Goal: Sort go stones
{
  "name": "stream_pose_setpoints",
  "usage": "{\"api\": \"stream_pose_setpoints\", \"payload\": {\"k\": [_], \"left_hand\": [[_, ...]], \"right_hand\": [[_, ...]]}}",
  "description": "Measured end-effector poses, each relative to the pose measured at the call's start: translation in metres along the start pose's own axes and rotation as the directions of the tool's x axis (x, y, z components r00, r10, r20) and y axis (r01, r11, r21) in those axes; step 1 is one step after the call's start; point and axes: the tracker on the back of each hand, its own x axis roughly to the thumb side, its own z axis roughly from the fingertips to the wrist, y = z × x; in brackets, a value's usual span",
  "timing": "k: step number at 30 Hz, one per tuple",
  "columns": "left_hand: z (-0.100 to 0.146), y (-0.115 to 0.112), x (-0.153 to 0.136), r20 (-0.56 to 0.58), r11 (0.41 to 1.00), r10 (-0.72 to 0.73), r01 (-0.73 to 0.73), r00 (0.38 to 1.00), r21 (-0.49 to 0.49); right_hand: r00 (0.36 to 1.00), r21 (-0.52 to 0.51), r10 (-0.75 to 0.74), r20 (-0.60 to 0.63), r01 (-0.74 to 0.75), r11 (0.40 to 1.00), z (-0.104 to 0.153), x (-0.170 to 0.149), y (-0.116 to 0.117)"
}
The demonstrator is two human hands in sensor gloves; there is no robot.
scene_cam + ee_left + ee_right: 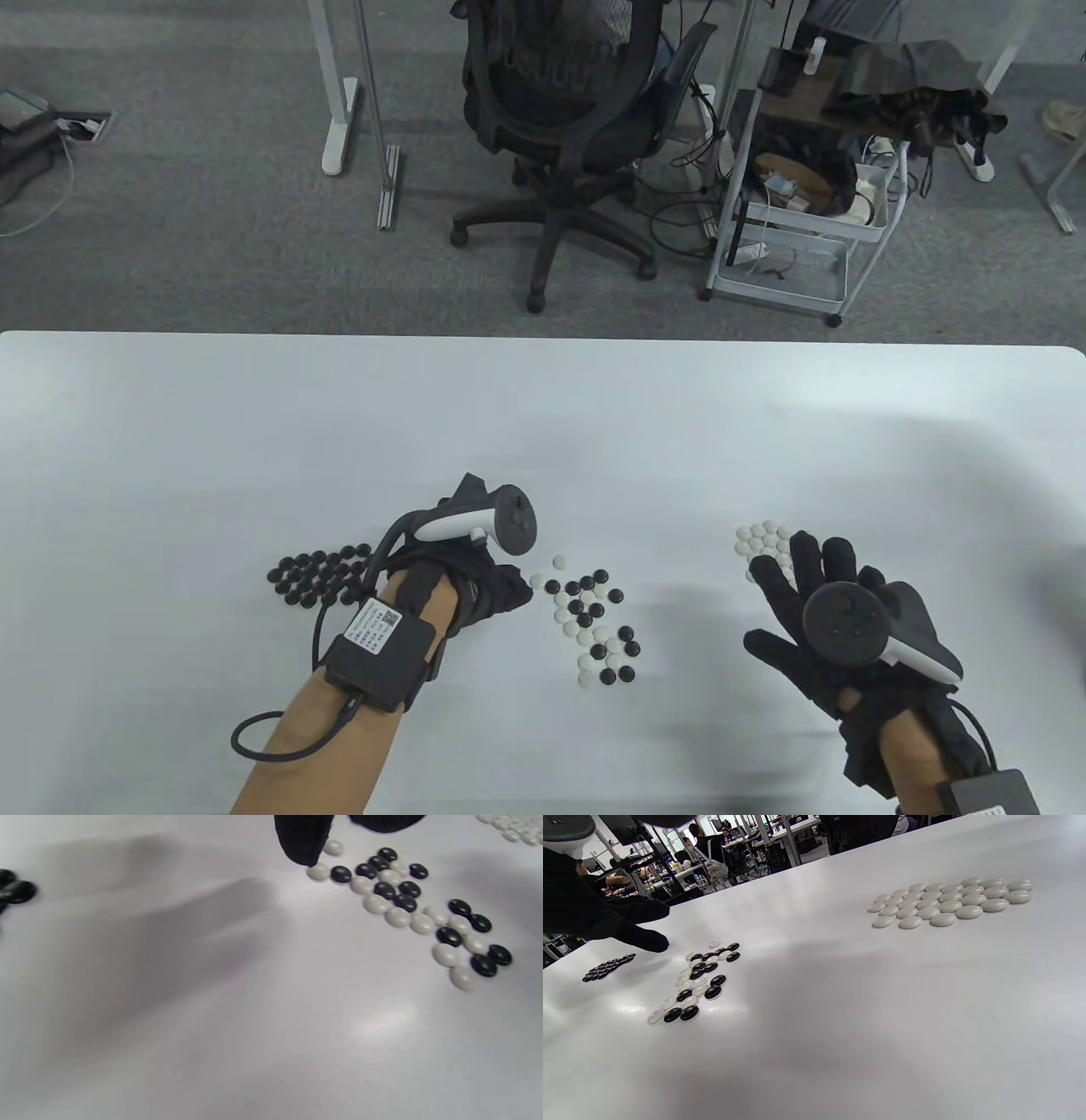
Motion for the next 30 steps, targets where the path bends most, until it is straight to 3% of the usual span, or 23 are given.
{"api": "stream_pose_setpoints", "payload": {"k": [8, 16, 22, 30], "left_hand": [[-0.023, -0.003, 0.028, 0.043, 0.999, -0.04, 0.041, 0.998, -0.023], [-0.024, -0.011, 0.024, 0.015, 0.996, -0.08, 0.081, 0.997, -0.036], [-0.002, -0.019, -0.007, -0.045, 0.997, -0.066, 0.064, 0.997, -0.041], [0.018, -0.02, -0.085, -0.267, 0.993, 0.113, -0.118, 0.957, -0.003]], "right_hand": [[1.0, -0.008, -0.007, 0.005, 0.007, 1.0, 0.001, -0.002, -0.001], [1.0, -0.01, -0.01, 0.005, 0.01, 1.0, 0.001, -0.002, -0.001], [1.0, -0.009, -0.013, 0.006, 0.013, 1.0, 0.002, -0.004, -0.002], [1.0, 0.003, -0.001, 0.006, 0.001, 1.0, 0.001, -0.002, 0.0]]}}
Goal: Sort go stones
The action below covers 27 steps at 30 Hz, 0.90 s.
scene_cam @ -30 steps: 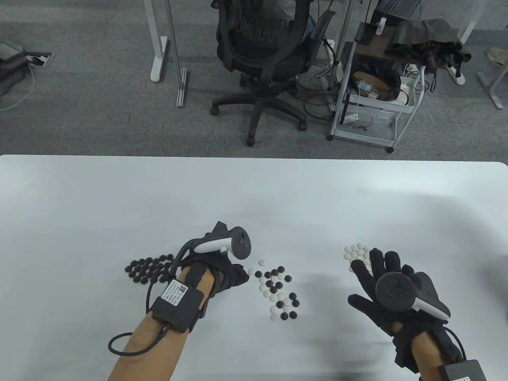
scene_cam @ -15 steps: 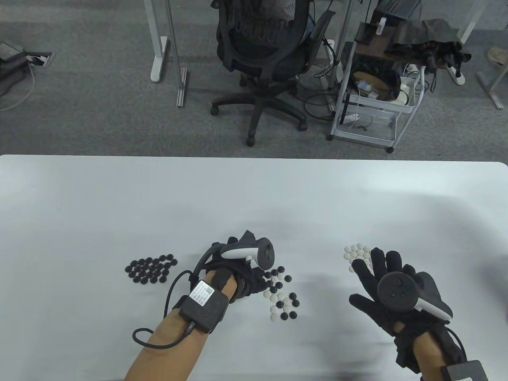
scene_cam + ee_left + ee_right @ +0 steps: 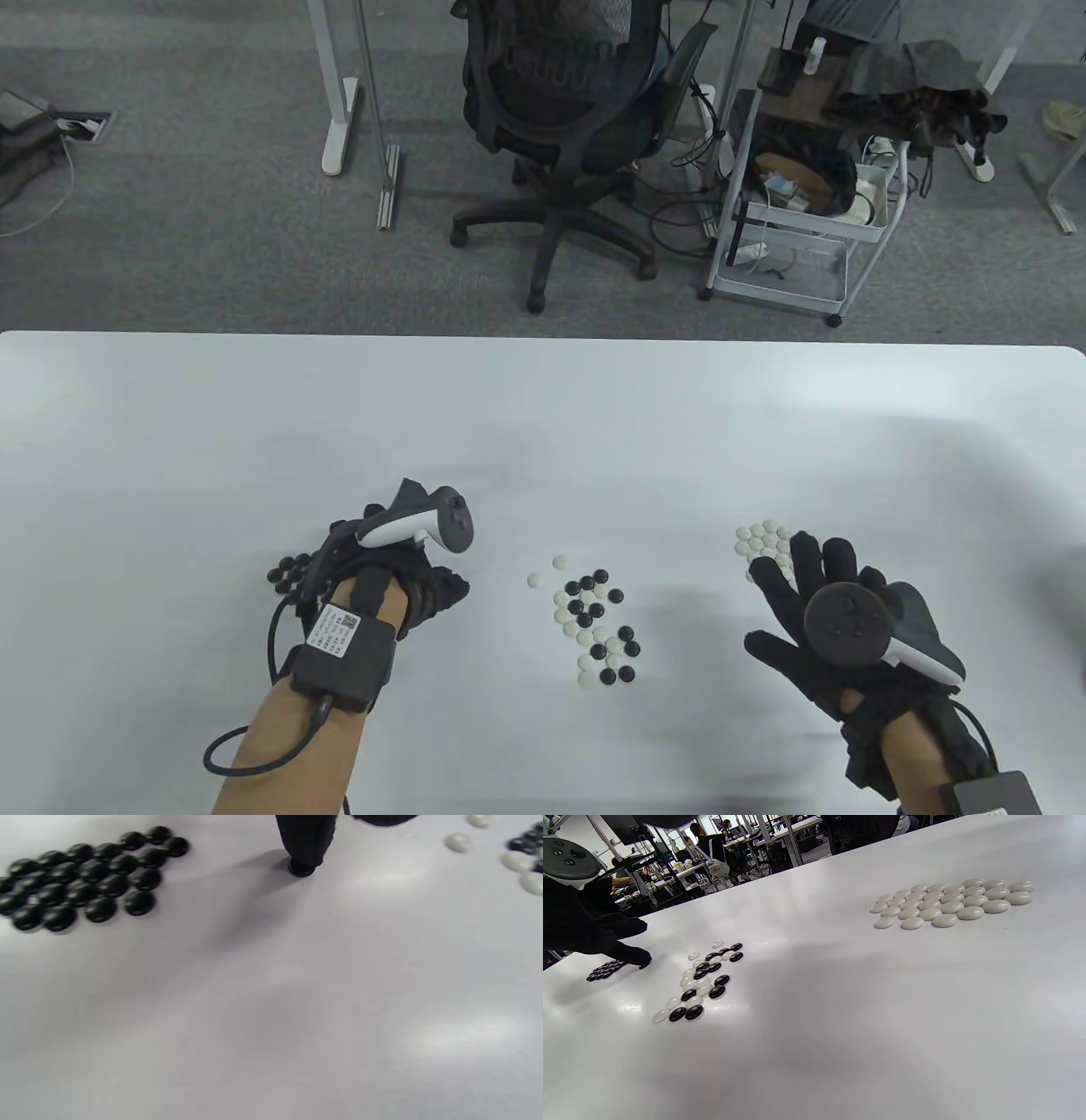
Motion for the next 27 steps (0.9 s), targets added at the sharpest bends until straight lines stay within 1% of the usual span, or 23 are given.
{"api": "stream_pose_setpoints", "payload": {"k": [1, 6, 10, 14, 17, 19, 22, 23, 27], "left_hand": [[0.0, 0.001, -0.008, -0.027, 1.0, 0.011, -0.01, 1.0, 0.006], [0.001, 0.0, -0.028, -0.096, 0.999, 0.05, -0.049, 0.994, 0.017], [0.003, 0.0, -0.034, -0.146, 1.0, 0.002, 0.0, 0.989, 0.015], [0.005, -0.001, -0.038, -0.18, 1.0, -0.005, 0.008, 0.984, 0.016], [0.01, 0.002, -0.036, -0.185, 0.999, -0.005, 0.014, 0.983, 0.043], [0.017, 0.008, -0.029, -0.155, 0.996, 0.001, 0.012, 0.988, 0.084], [0.031, 0.022, -0.006, -0.056, 0.991, 0.016, -0.008, 0.998, 0.135], [0.034, 0.024, -0.001, -0.036, 0.99, 0.013, -0.008, 0.999, 0.142], [0.04, 0.032, 0.039, 0.127, 0.991, -0.018, 0.001, 0.992, 0.135]], "right_hand": [[1.0, 0.002, 0.001, 0.001, -0.001, 1.0, 0.0, 0.0, 0.0], [1.0, 0.013, 0.004, -0.003, -0.004, 1.0, -0.001, 0.001, 0.002], [1.0, 0.014, 0.002, -0.004, -0.002, 1.0, -0.001, 0.001, 0.002], [1.0, 0.016, 0.001, -0.006, -0.001, 1.0, -0.001, 0.001, 0.002], [1.0, 0.017, 0.001, -0.004, -0.001, 1.0, -0.001, 0.002, 0.002], [1.0, 0.009, -0.003, -0.005, 0.003, 1.0, -0.001, 0.001, 0.0], [1.0, 0.009, -0.008, -0.011, 0.008, 1.0, -0.001, -0.001, 0.0], [1.0, 0.01, -0.008, -0.012, 0.008, 1.0, -0.001, -0.001, 0.0], [1.0, 0.011, -0.005, -0.012, 0.005, 1.0, -0.001, 0.0, 0.001]]}}
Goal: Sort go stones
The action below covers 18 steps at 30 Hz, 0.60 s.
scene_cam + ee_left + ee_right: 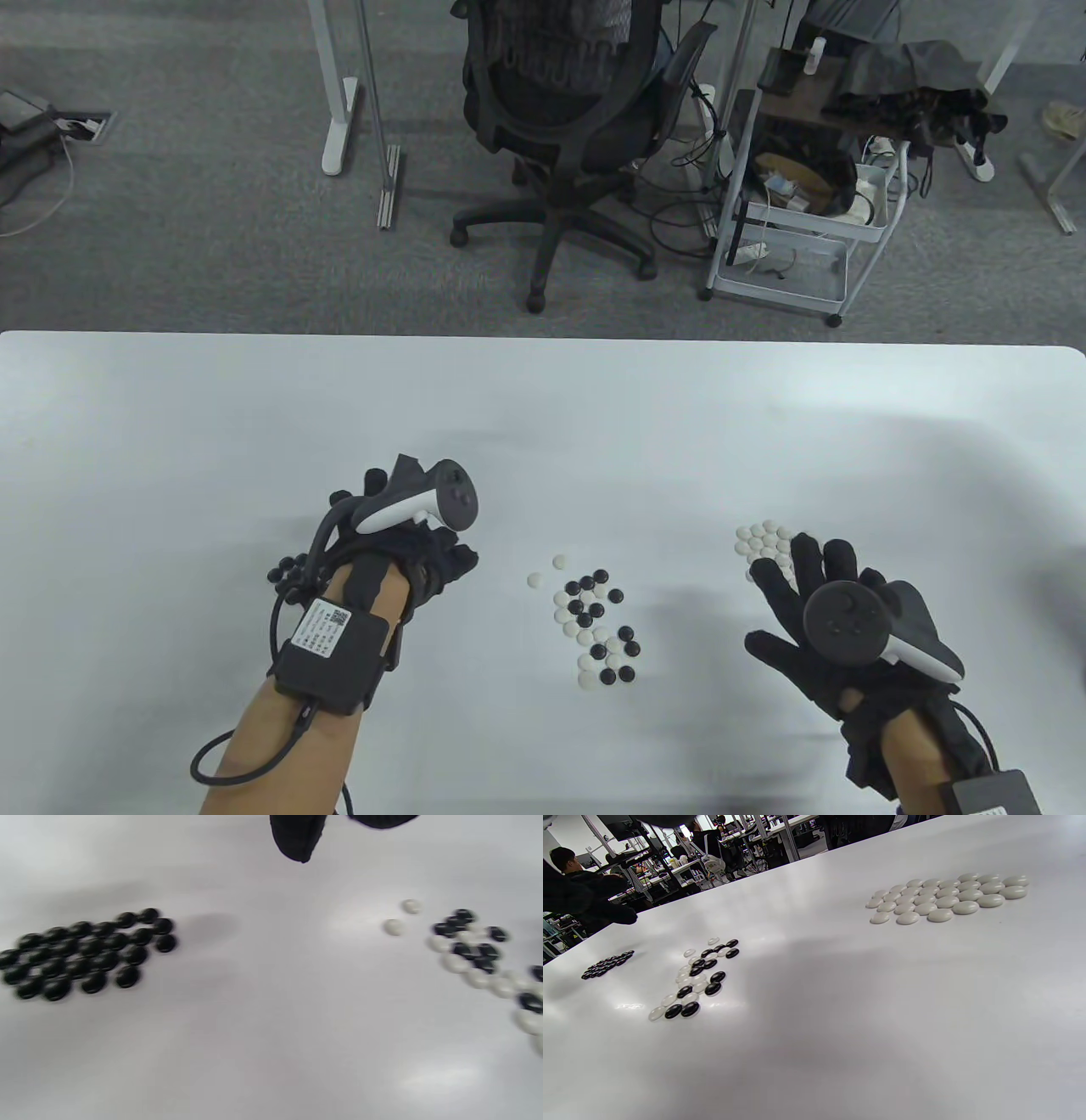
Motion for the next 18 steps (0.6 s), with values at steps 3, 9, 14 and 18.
{"api": "stream_pose_setpoints", "payload": {"k": [3, 9, 14, 18], "left_hand": [[-0.008, -0.002, 0.026, 0.102, 0.999, -0.018, 0.021, 0.995, -0.026], [-0.034, -0.011, 0.07, 0.202, 0.996, -0.034, 0.05, 0.979, -0.073], [-0.057, -0.02, 0.105, 0.258, 0.992, -0.083, 0.105, 0.962, -0.07], [-0.077, -0.023, 0.118, 0.252, 0.99, -0.064, 0.094, 0.966, -0.109]], "right_hand": [[1.0, -0.018, 0.004, -0.002, -0.004, 1.0, 0.0, 0.0, 0.0], [1.0, -0.022, -0.002, -0.009, 0.002, 1.0, 0.0, -0.002, -0.001], [1.0, -0.018, -0.003, -0.005, 0.002, 1.0, 0.0, -0.002, -0.001], [1.0, -0.016, -0.003, -0.004, 0.003, 1.0, 0.0, -0.002, -0.001]]}}
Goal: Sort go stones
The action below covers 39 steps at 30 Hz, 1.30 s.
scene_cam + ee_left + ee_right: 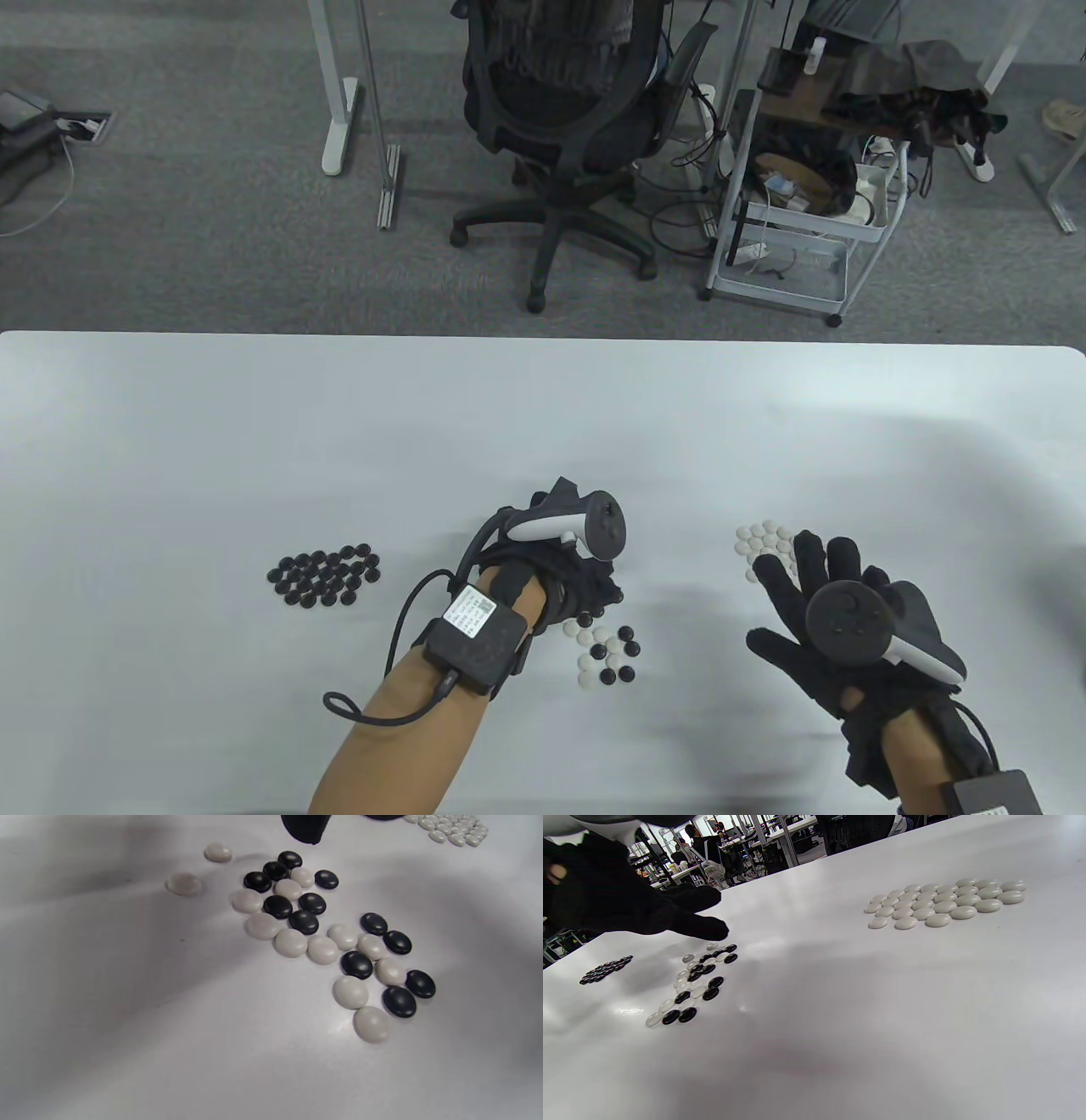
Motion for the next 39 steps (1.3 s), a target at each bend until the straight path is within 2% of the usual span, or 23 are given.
{"api": "stream_pose_setpoints", "payload": {"k": [4, 6, 10, 14, 19, 25, 30, 39], "left_hand": [[-0.017, 0.001, -0.003, -0.038, 0.999, 0.037, -0.038, 0.999, -0.033], [-0.02, 0.007, -0.011, -0.056, 0.997, 0.082, -0.082, 0.995, 0.002], [-0.017, 0.022, -0.045, -0.178, 0.989, 0.146, -0.139, 0.973, 0.055], [0.001, 0.026, -0.102, -0.304, 0.96, 0.282, -0.265, 0.91, 0.096], [0.033, 0.014, -0.164, -0.4, 0.917, 0.398, -0.365, 0.825, 0.159], [0.07, -0.006, -0.213, -0.482, 0.882, 0.469, -0.424, 0.74, 0.205], [0.085, -0.019, -0.229, -0.485, 0.868, 0.493, -0.442, 0.722, 0.224], [0.096, -0.025, -0.236, -0.5, 0.86, 0.506, -0.458, 0.703, 0.226]], "right_hand": [[1.0, 0.007, -0.003, -0.003, 0.003, 1.0, 0.001, 0.0, 0.0], [1.0, 0.003, -0.003, -0.001, 0.003, 1.0, 0.001, 0.0, -0.001], [1.0, 0.002, -0.005, 0.001, 0.005, 1.0, 0.001, 0.0, -0.001], [1.0, -0.007, -0.008, 0.005, 0.008, 1.0, 0.002, 0.0, -0.002], [1.0, -0.002, -0.011, 0.0, 0.011, 1.0, 0.002, 0.0, -0.003], [1.0, 0.01, -0.003, -0.002, 0.003, 1.0, 0.001, 0.001, -0.001], [1.0, 0.025, 0.003, -0.008, -0.003, 1.0, -0.001, 0.0, 0.001], [1.0, 0.032, 0.0, -0.007, 0.0, 0.999, -0.001, 0.002, 0.001]]}}
